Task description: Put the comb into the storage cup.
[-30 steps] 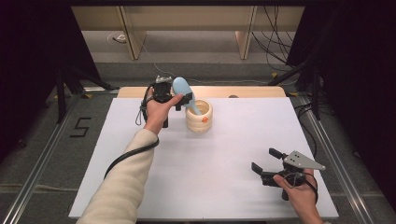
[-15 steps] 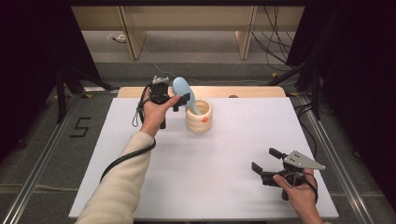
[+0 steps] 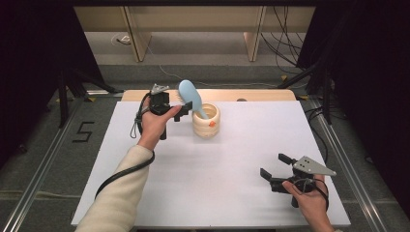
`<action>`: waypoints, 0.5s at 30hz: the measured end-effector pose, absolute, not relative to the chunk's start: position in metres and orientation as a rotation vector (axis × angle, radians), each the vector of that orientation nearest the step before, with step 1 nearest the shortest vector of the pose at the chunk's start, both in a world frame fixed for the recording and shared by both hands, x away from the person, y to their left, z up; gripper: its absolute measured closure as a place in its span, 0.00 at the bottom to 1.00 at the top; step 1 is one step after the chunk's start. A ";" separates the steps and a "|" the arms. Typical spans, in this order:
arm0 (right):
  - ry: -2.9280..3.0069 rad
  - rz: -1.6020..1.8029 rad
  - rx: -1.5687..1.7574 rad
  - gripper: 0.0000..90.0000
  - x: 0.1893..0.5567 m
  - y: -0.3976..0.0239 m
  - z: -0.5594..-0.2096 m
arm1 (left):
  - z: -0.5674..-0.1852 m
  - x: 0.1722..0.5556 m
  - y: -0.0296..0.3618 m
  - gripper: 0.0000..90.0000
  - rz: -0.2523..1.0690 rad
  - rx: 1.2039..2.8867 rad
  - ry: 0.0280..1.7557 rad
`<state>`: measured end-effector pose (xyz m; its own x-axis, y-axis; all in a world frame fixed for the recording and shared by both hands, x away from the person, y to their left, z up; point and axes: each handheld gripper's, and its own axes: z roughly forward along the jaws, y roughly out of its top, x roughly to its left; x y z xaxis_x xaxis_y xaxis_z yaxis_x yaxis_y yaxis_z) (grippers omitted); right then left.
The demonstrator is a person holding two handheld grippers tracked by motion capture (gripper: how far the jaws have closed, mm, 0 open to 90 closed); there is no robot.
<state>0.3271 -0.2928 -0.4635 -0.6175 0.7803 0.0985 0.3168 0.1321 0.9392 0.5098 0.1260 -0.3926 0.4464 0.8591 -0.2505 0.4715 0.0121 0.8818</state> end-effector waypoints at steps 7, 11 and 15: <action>1.998 1.485 1.061 0.09 0.328 -0.293 -0.464 | -0.399 0.494 0.133 0.00 0.452 1.638 1.167; 1.996 1.486 1.059 0.09 0.328 -0.293 -0.464 | -0.405 0.484 0.136 0.00 0.445 1.643 1.157; 1.993 1.486 1.068 0.09 0.328 -0.293 -0.464 | -0.409 0.472 0.140 0.00 0.426 1.653 1.137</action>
